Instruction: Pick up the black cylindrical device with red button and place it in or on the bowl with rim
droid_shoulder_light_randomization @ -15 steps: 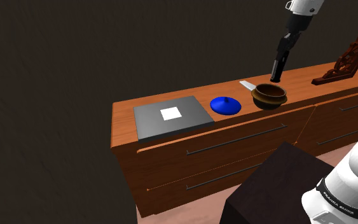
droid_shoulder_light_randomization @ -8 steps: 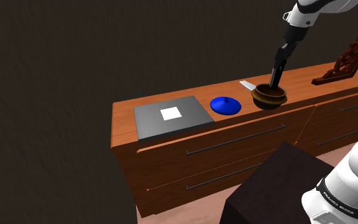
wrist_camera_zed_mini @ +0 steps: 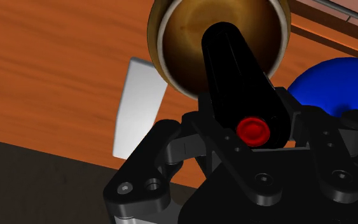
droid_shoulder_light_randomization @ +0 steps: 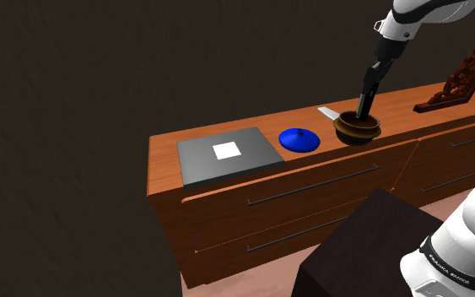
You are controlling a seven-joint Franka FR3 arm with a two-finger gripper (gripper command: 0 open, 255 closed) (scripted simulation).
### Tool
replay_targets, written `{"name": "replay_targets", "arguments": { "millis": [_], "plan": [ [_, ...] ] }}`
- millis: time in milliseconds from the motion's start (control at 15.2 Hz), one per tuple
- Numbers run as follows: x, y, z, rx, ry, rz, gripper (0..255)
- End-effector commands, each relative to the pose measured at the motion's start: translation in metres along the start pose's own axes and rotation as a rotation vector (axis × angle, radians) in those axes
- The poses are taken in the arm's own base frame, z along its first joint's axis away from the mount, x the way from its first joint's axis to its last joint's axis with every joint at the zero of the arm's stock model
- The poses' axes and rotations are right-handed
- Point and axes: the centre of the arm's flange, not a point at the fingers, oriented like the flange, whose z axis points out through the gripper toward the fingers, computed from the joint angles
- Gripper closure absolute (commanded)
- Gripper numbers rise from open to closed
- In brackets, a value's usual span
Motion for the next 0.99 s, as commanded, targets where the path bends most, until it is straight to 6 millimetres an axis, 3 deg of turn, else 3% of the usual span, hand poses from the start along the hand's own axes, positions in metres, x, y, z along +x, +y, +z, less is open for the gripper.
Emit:
{"name": "replay_targets", "arguments": {
  "millis": [0, 66, 396, 660, 924],
  "plan": [
    [0.0, 0.0, 0.0, 0.0, 0.0, 0.0, 255],
    [0.0, 0.0, 0.0, 0.0, 0.0, 0.0, 0],
    [0.0, 0.0, 0.0, 0.0, 0.0, 0.0, 0],
    [0.0, 0.0, -0.05, 0.0, 0.0, 0.0, 0],
    [0.0, 0.0, -0.05, 0.0, 0.0, 0.0, 0]
  ]
}}
